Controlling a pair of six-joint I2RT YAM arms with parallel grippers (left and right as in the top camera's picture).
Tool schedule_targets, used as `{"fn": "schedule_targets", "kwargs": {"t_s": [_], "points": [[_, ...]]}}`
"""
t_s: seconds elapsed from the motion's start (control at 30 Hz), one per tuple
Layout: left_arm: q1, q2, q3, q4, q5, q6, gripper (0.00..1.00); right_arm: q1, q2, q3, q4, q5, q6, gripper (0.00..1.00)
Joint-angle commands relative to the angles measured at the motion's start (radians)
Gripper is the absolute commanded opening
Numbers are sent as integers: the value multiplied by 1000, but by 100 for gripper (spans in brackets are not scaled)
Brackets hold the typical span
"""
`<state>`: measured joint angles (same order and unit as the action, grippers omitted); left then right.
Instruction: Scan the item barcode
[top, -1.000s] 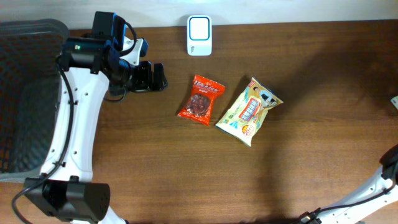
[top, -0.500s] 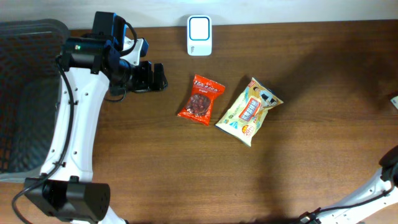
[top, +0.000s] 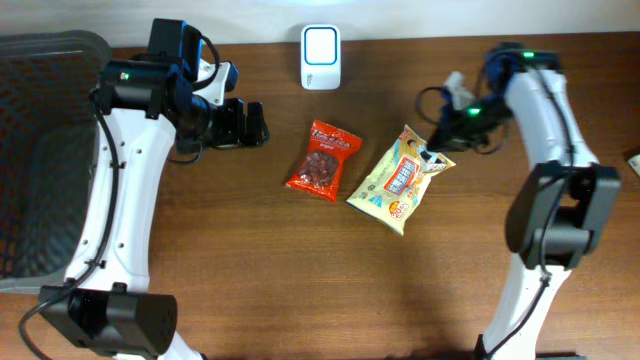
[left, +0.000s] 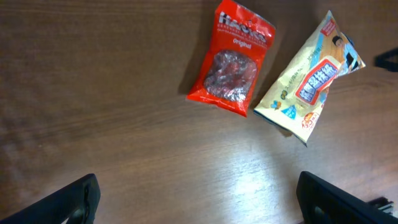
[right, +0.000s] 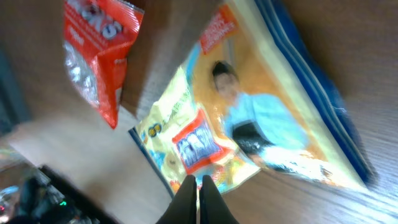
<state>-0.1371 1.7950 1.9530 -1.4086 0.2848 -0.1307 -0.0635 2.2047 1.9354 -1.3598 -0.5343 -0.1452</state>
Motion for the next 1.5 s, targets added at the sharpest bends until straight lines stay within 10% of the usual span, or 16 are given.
{"fn": "schedule_targets", "kwargs": {"t_s": [0.0,0.27,0.4,0.5,0.6,0.73,0.87,1.2,1.23,1.3,1.47], "points": [[2,-10,-2,2,8,16,99,114,13,-19,43,270,170,4],[2,-10,-2,2,8,16,99,166,14,-306,320,430,233,4],[2,-10,-2,2,8,16,99,167,-10,-176,183,304,233,5],[2,-10,-2,2,8,16,99,160,-33,67,-19,310,232,23],[2,-10,-2,6,18,12,99,133,-33,224,-108,331,201,72],[2,-11,-2,-18,11,12,99,113,-28,206,-192,510,202,74],[2,-11,-2,-137,4,13,99,101,-25,206,-191,528,202,99],[-10,-11,-6,-51,168,1,99,88,-14,206,-153,585,202,98],[-37,-11,-18,-18,202,1,59,73,-4,206,-154,584,203,73],[-87,-11,-47,7,200,1,14,49,11,206,-139,584,203,41],[-269,-10,-200,156,72,-16,0,17,82,201,-117,522,206,5]]}}
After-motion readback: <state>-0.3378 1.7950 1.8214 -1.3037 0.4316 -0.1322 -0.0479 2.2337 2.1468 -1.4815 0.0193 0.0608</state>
